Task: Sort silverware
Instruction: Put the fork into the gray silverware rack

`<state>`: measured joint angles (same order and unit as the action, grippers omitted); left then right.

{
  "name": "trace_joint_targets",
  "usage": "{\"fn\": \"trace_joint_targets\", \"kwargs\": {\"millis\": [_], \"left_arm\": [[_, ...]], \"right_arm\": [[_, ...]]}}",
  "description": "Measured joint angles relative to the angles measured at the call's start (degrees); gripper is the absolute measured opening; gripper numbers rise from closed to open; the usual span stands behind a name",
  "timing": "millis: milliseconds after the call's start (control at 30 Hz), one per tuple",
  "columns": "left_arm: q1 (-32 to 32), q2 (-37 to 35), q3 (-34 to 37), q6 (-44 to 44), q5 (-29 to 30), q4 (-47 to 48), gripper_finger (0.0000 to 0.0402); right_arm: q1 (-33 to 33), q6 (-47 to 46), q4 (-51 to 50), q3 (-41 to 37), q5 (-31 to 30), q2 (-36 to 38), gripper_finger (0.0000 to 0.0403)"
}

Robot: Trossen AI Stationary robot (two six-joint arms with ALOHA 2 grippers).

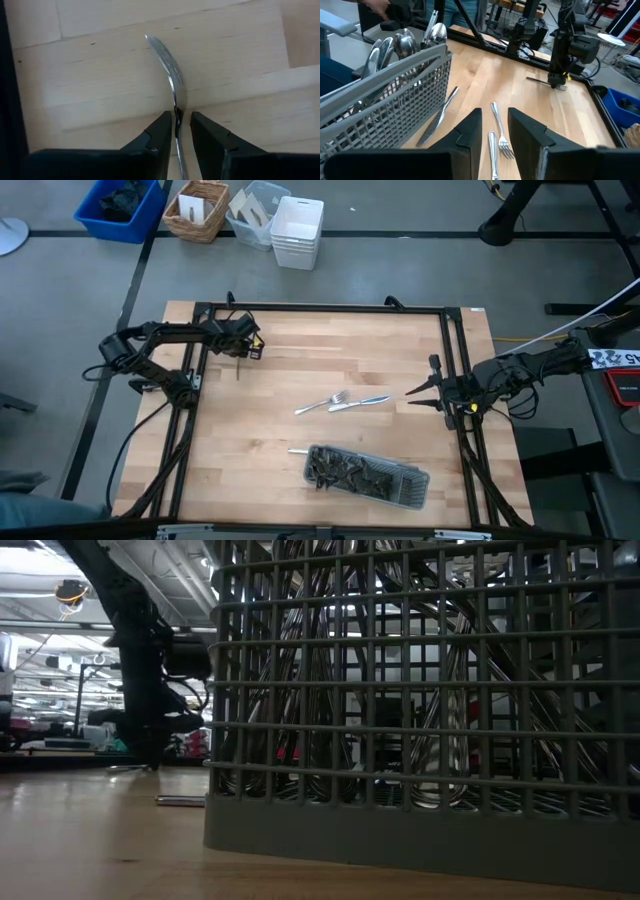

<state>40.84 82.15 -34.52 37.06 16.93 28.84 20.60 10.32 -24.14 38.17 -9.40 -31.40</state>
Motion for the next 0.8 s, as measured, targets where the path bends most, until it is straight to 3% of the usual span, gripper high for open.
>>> {"fn": "trace_joint_targets", "kwargs": {"millis": [133, 267, 400, 800], "left_arm": [[0.0, -0.1, 1.0, 0.4, 0.0, -0.2, 0.0055], [0.0, -0.4, 1.0, 0.0, -0.3, -0.7, 0.0014], [0.0, -1.4, 1.2, -2.6, -1.5, -2.6, 0.0009], [-3.8, -7.6, 1.3, -7.7, -22.1, -21.7, 0.0002]], "right_arm": [[0.0, 0.0, 0.0, 0.0, 0.0, 0.0, 0.0097], [0.0, 0.0, 0.0, 0.0, 0.0, 0.0, 0.0097], [0.0, 0.0, 0.0, 0.0, 0.0, 0.0, 0.0097], [0.0, 0.0, 1.5, 0.1, 0.0, -2.6, 0.0097]]}}
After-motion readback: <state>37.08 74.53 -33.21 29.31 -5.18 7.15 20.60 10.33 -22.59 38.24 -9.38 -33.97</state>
